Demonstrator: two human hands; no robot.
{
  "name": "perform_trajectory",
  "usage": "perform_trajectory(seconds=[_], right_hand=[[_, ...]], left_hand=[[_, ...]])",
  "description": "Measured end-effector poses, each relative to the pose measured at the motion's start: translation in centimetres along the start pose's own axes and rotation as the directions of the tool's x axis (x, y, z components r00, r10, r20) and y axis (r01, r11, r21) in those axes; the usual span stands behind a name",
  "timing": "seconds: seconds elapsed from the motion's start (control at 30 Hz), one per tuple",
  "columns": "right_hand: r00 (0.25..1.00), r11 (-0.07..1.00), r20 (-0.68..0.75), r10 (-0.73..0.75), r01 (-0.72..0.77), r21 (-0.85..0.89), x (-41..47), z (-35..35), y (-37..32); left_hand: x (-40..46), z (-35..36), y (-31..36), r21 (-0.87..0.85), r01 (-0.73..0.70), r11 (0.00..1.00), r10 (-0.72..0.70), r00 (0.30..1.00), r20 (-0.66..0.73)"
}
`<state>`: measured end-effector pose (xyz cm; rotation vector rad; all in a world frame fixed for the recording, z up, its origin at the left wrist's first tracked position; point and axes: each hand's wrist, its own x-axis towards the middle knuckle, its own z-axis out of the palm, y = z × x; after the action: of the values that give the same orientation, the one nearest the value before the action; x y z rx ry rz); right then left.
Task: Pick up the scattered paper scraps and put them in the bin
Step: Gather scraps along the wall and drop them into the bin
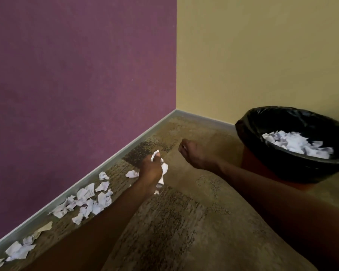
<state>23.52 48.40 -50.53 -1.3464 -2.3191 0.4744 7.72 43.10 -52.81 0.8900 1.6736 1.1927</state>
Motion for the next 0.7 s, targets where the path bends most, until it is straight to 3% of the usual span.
perform_trajectory(seconds=[0.13, 0.27, 0.47, 0.57, 0.7], right_hand=[[0.976, 0.995, -0.194, 0.099, -0.093, 0.041, -0.7, -4.2, -0.3], [0.905, 0.972, -0.359, 0.228, -0.192, 0.135, -1.9, -8.4, 0.1], [0.694, 0.896, -0.574, 0.436, -0.274, 0.349, -3.5, -13.7, 2.8], [0.571, 0.854, -0.635, 0.52, -0.321, 0.41, -4.8, -16.4, 4.5], [0.445, 0.847, -0.727, 0.523, -0.37, 0.383, -6.7, -20.0, 7.9]], left_hand=[[-0.2, 3.8, 4.5, -0.118, 0.074, 0.99, -0.073, 0.997, 0.017], [-2.3, 8.4, 8.8, -0.21, 0.045, 0.977, -0.029, 0.997, 0.077], [-5.8, 15.5, 14.3, -0.288, 0.021, 0.957, 0.041, 0.977, 0.207], [-6.8, 19.4, 15.9, -0.317, -0.051, 0.947, 0.118, 0.973, 0.198], [-8.3, 24.2, 16.7, -0.338, -0.152, 0.929, 0.207, 0.97, 0.13]])
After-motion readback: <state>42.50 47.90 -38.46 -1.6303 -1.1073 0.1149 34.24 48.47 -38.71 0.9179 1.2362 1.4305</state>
